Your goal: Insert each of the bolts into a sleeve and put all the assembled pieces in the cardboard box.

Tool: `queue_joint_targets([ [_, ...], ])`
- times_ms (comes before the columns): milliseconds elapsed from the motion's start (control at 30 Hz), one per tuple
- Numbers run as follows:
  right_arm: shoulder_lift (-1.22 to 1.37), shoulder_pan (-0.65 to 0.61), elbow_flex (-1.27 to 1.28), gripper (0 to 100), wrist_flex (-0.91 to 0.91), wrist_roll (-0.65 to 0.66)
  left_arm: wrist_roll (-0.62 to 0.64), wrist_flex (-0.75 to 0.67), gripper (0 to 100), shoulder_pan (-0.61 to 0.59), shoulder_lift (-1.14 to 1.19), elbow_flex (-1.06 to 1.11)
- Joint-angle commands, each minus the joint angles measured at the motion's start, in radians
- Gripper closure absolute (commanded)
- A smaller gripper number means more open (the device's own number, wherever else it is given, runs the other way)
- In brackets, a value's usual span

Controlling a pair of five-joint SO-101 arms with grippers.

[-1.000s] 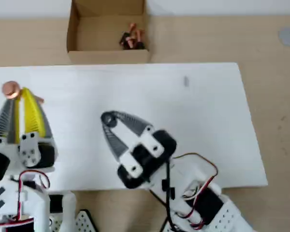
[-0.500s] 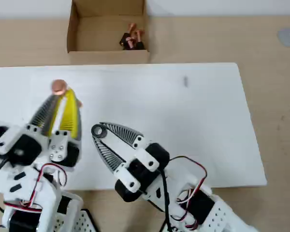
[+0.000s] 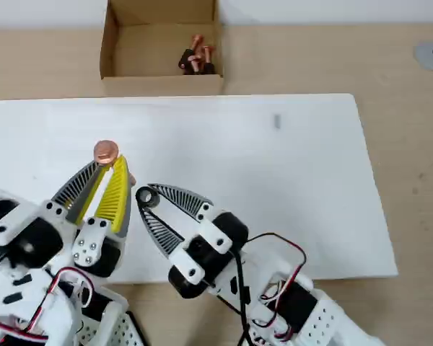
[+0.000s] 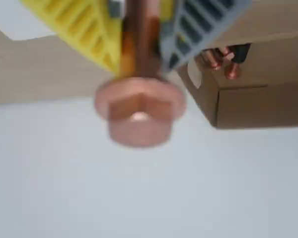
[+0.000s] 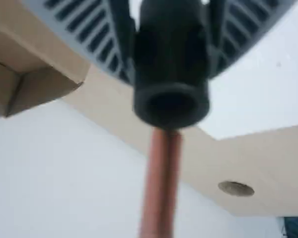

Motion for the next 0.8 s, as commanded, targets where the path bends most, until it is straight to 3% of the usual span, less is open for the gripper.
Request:
queue_joint_targets([
  [0, -0.019, -0.013, -0.002, 98.8, -0.026, -0.011, -0.006, 0.003, 99, 0.014, 0.001, -0.052],
  [267, -0.019, -0.013, -0.002, 98.8, -0.026, -0.011, 0.052, 0.120, 99, 0.101, 0.001, -0.087],
  [767, -0.019, -0.013, 0.027, 98.8, -0.025, -0.011, 0.049, 0.100, 99, 0.104, 0.002, -0.163],
])
